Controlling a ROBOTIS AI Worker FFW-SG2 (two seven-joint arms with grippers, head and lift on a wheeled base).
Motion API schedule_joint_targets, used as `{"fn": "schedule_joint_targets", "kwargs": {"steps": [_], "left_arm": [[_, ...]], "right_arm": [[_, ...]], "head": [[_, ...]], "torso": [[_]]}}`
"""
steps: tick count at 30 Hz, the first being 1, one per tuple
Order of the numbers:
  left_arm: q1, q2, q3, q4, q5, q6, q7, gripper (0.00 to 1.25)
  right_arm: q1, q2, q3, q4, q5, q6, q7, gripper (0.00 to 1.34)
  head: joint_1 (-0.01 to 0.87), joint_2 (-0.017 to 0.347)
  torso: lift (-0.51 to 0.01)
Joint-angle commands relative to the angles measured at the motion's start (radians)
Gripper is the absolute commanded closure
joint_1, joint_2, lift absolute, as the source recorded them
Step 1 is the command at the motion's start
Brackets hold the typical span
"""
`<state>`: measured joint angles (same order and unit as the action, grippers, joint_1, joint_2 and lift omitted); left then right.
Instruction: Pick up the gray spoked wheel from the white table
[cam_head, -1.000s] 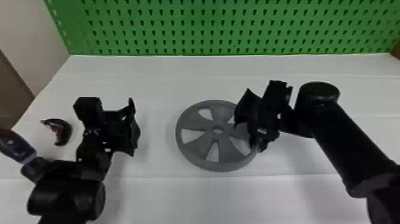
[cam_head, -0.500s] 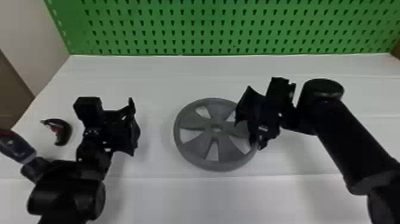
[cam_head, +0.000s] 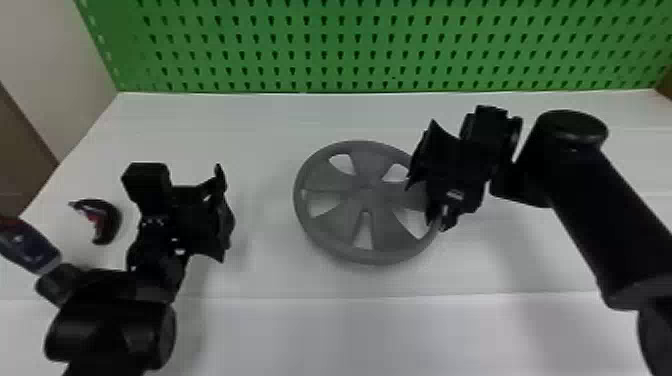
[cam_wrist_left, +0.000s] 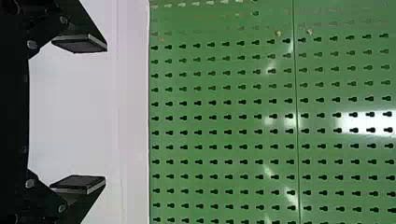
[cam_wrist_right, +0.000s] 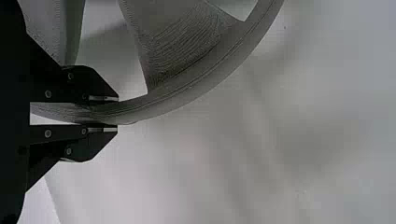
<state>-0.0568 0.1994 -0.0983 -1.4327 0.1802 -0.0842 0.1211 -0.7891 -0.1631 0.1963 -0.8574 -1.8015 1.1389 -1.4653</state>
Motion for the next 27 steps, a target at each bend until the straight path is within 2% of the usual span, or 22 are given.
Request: {"fn": "schedule_joint_targets", "kwargs": {"steps": [1, 6, 19, 25, 27], "left_arm": [[-0.001, 0.000, -0.001, 0.000, -0.001, 0.001, 0.000, 0.26], [-0.001, 0.000, 0.000, 0.000, -0.001, 0.003, 0.000, 0.26], [-0.005, 0.000, 0.000, 0.000, -0.001, 0.004, 0.000, 0.26], [-0.005, 0.000, -0.001, 0.000, -0.001, 0.008, 0.000, 0.26], [-0.005, 0.000, -0.001, 0.000, -0.001, 0.008, 0.000, 0.26]], "right_arm": [[-0.030, -0.032, 0.022, 0.006, -0.010, 0.009, 0.000, 1.07], [-0.053, -0.058, 0.049, 0.008, -0.018, 0.009, 0.000, 1.07], [-0.059, -0.064, 0.068, 0.026, -0.042, 0.004, 0.000, 1.07], [-0.055, -0.062, 0.009, 0.031, -0.016, 0.002, 0.006, 1.07], [-0.053, -0.059, -0.024, 0.024, 0.042, 0.012, 0.054, 1.07]], "head": [[0.806, 0.044], [0.806, 0.044], [0.806, 0.044], [0.806, 0.044], [0.806, 0.044]], "torso": [[-0.098], [-0.098], [-0.098], [-0.098], [-0.098]]}}
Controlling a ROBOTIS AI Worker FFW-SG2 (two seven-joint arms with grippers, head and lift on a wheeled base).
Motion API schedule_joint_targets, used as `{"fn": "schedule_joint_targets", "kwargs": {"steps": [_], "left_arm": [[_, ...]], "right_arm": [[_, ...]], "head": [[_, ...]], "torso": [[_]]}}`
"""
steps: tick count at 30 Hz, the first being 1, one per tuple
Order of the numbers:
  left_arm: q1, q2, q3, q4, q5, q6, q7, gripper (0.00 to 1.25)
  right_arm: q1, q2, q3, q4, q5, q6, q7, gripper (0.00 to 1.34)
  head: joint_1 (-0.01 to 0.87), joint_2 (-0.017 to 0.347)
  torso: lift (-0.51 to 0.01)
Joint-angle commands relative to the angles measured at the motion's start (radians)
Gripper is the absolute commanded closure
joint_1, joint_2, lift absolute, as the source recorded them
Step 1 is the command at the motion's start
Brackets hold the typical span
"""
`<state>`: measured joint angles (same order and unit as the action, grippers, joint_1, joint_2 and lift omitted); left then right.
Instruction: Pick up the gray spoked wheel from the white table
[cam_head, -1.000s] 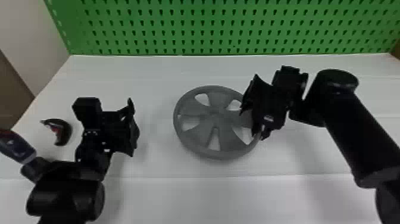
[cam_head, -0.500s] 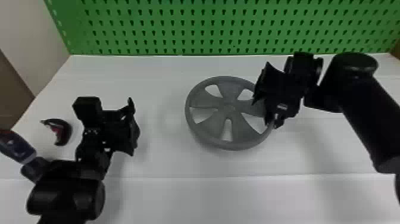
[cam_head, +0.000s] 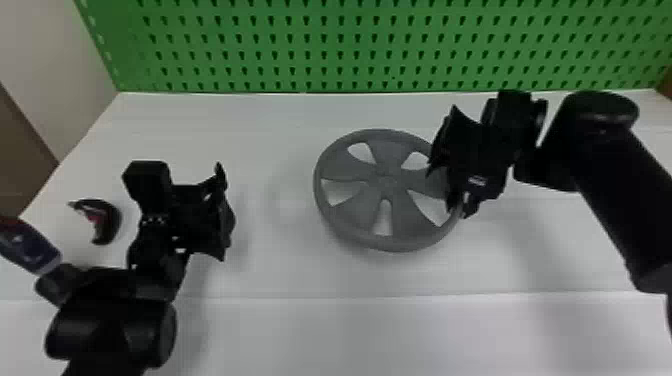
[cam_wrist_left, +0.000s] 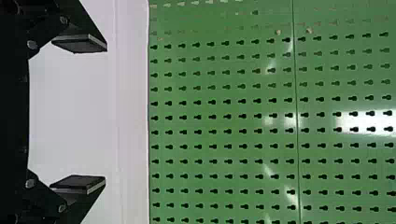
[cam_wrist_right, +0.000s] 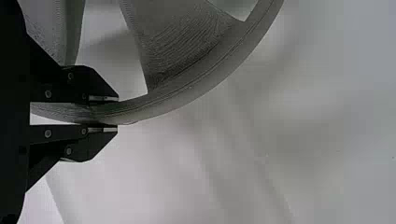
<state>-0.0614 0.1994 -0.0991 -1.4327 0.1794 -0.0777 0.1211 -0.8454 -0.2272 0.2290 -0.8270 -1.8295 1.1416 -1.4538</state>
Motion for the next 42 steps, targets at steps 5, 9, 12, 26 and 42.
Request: {"fn": "schedule_joint_targets", "kwargs": {"steps": [5, 9, 12, 26, 42], "left_arm": [[0.000, 0.000, -0.001, 0.000, 0.000, 0.001, 0.000, 0.26], [0.000, 0.000, 0.001, 0.000, 0.002, 0.001, 0.000, 0.26], [0.000, 0.000, 0.001, 0.000, 0.005, 0.001, 0.000, 0.26], [0.003, 0.000, 0.012, -0.011, 0.019, -0.001, 0.000, 0.26], [0.009, 0.000, 0.025, -0.023, 0.023, -0.001, 0.000, 0.26]], "right_arm": [[0.008, 0.011, -0.089, -0.029, 0.200, 0.017, 0.158, 1.07], [0.026, 0.019, -0.112, -0.087, 0.338, 0.017, 0.276, 1.07], [0.046, 0.023, -0.122, -0.136, 0.395, 0.013, 0.305, 1.07], [0.197, 0.074, -0.183, -0.422, 0.766, -0.068, 0.592, 1.07], [0.373, 0.098, -0.146, -0.615, 1.156, -0.362, 0.978, 1.07]], "head": [[0.806, 0.044], [0.806, 0.044], [0.806, 0.044], [0.806, 0.044], [0.806, 0.044]], "torso": [[-0.098], [-0.098], [-0.098], [-0.098], [-0.098]]}}
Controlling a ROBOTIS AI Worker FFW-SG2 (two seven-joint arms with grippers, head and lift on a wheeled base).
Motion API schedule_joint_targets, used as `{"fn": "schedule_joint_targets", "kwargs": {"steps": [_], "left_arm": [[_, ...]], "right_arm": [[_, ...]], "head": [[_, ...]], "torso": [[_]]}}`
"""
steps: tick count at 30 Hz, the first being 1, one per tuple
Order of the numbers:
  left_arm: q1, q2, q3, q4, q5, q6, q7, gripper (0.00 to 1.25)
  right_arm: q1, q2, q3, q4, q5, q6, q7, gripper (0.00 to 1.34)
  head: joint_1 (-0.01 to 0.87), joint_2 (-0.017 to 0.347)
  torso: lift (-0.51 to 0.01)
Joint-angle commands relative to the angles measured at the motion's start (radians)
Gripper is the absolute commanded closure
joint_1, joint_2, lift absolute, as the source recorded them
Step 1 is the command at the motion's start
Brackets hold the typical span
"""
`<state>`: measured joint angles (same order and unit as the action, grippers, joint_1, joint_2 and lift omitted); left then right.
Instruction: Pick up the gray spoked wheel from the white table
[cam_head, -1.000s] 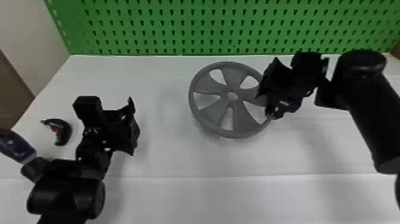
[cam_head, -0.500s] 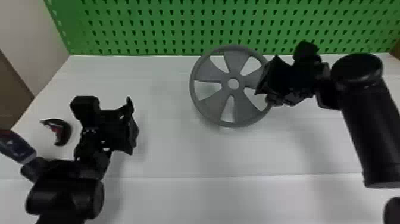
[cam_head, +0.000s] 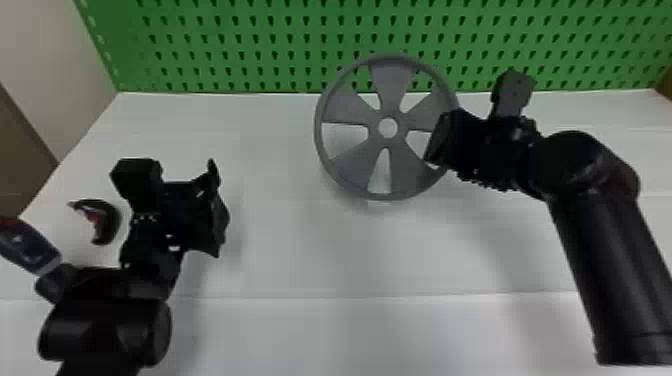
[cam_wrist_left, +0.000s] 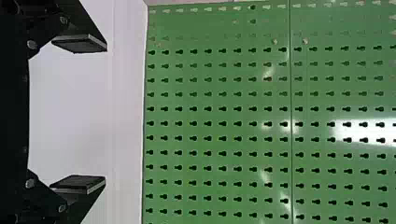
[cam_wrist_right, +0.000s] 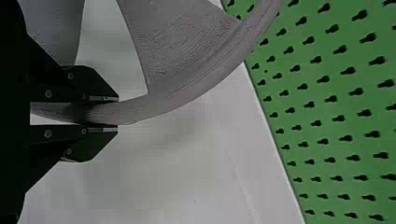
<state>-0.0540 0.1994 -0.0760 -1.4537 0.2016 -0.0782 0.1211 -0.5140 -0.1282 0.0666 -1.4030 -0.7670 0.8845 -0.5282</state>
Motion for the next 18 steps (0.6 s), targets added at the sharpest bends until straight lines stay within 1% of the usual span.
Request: {"fn": "schedule_joint_targets", "kwargs": {"steps": [1, 3, 5, 6, 8, 9, 11, 13, 15, 17, 18], "left_arm": [[0.002, 0.000, 0.002, -0.002, 0.001, 0.000, 0.000, 0.26], [0.002, 0.000, 0.002, -0.004, 0.001, 0.000, 0.000, 0.26], [0.002, 0.000, 0.004, -0.004, 0.001, 0.000, 0.000, 0.26], [0.002, 0.000, 0.004, -0.004, 0.001, 0.000, 0.000, 0.26], [0.002, 0.000, 0.004, -0.005, 0.001, 0.000, 0.000, 0.26], [0.002, 0.000, 0.004, -0.005, 0.001, 0.000, 0.000, 0.26], [0.002, 0.000, 0.004, -0.005, 0.001, 0.000, 0.000, 0.26], [0.002, 0.000, 0.002, -0.007, 0.002, 0.000, 0.000, 0.26], [0.000, 0.000, 0.001, -0.010, 0.004, 0.000, 0.000, 0.26], [0.000, 0.000, -0.001, -0.016, 0.006, 0.002, 0.000, 0.26], [-0.001, 0.000, -0.002, -0.017, 0.007, 0.002, 0.000, 0.26]], "right_arm": [[0.049, 0.001, 0.016, -0.050, 0.107, -0.124, 0.063, 1.07], [0.065, 0.004, 0.016, -0.060, 0.144, -0.159, 0.094, 1.07], [0.089, 0.010, 0.018, -0.073, 0.193, -0.236, 0.136, 1.07], [0.104, 0.018, 0.019, -0.082, 0.215, -0.289, 0.149, 1.07], [0.127, 0.032, 0.019, -0.102, 0.252, -0.346, 0.159, 1.07], [0.135, 0.035, 0.021, -0.120, 0.284, -0.354, 0.159, 1.07], [0.144, 0.035, 0.030, -0.137, 0.331, -0.364, 0.174, 1.07], [0.158, 0.038, 0.045, -0.139, 0.367, -0.426, 0.198, 1.07], [0.176, 0.041, 0.059, -0.139, 0.393, -0.476, 0.203, 1.08], [0.186, 0.041, 0.068, -0.139, 0.414, -0.503, 0.223, 1.09], [0.192, 0.039, 0.075, -0.139, 0.442, -0.526, 0.237, 1.09]], "head": [[0.806, 0.044], [0.806, 0.044], [0.806, 0.044], [0.806, 0.044], [0.806, 0.044], [0.806, 0.044], [0.806, 0.044], [0.806, 0.044], [0.806, 0.044], [0.806, 0.044], [0.806, 0.044]], "torso": [[-0.098], [-0.098], [-0.098], [-0.098], [-0.098], [-0.098], [-0.098], [-0.098], [-0.098], [-0.098], [-0.098]]}}
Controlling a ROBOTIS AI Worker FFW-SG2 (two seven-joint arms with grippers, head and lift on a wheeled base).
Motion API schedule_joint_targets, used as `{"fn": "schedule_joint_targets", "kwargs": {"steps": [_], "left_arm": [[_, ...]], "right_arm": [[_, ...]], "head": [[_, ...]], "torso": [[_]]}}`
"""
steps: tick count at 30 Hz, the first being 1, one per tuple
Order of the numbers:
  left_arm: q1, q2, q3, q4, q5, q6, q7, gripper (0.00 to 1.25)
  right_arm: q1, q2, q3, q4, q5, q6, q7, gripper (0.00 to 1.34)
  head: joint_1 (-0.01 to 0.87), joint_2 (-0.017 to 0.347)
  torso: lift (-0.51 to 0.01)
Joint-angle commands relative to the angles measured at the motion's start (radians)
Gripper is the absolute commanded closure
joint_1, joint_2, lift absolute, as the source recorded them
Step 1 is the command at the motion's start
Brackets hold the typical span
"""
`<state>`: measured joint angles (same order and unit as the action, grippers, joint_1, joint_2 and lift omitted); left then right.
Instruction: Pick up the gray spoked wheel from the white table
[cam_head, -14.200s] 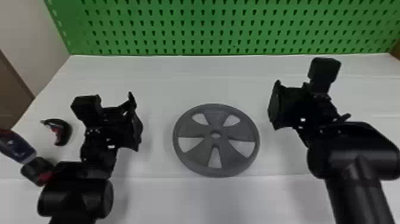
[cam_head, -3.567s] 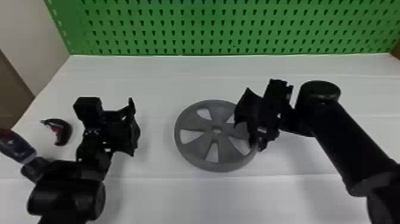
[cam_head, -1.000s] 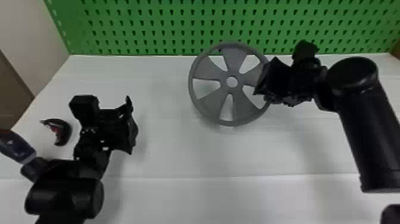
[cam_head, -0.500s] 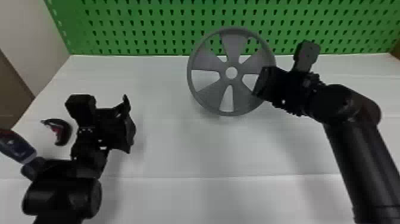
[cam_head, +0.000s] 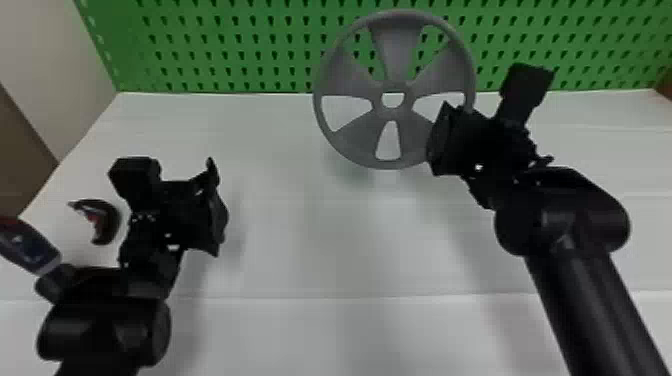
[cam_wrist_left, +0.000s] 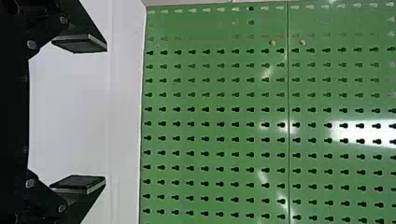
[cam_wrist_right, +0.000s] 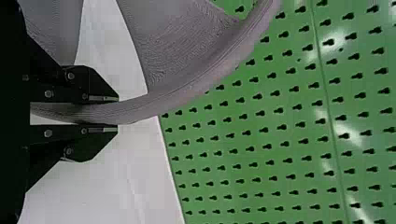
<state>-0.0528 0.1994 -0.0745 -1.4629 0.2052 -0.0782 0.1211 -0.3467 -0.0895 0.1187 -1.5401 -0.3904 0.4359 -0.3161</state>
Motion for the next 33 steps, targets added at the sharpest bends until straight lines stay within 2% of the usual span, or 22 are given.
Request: {"fn": "schedule_joint_targets", "kwargs": {"steps": [1, 6, 13, 19, 21, 27, 33], "left_arm": [[-0.002, 0.000, -0.004, -0.011, 0.007, 0.002, 0.000, 0.26], [-0.004, -0.002, -0.011, -0.033, 0.013, 0.002, 0.000, 0.26], [-0.012, -0.003, -0.013, -0.071, 0.017, 0.031, 0.000, 0.26], [-0.013, -0.006, -0.014, -0.085, 0.017, 0.032, 0.002, 0.26], [-0.013, -0.008, -0.016, -0.093, 0.017, 0.032, 0.002, 0.26], [-0.015, -0.012, -0.014, -0.099, 0.019, 0.032, 0.002, 0.26], [-0.016, -0.018, -0.018, -0.099, 0.019, 0.032, 0.002, 0.26]], "right_arm": [[0.029, 0.001, 0.029, -0.002, 0.085, -0.094, 0.031, 1.09], [0.054, -0.013, 0.076, 0.041, 0.139, -0.266, 0.035, 1.09], [0.089, -0.012, 0.102, 0.113, 0.165, -0.447, 0.038, 1.09], [0.130, -0.004, 0.108, 0.115, 0.212, -0.517, 0.038, 1.09], [0.146, 0.001, 0.104, 0.112, 0.257, -0.551, 0.037, 1.09], [0.179, 0.008, 0.095, 0.083, 0.265, -0.579, 0.037, 1.10], [0.196, 0.001, 0.090, 0.051, 0.271, -0.586, 0.037, 1.10]], "head": [[0.806, 0.044], [0.806, 0.044], [0.806, 0.044], [0.806, 0.044], [0.806, 0.044], [0.806, 0.044], [0.806, 0.044]], "torso": [[-0.098], [-0.098], [-0.098], [-0.098], [-0.098], [-0.098], [-0.098]]}}
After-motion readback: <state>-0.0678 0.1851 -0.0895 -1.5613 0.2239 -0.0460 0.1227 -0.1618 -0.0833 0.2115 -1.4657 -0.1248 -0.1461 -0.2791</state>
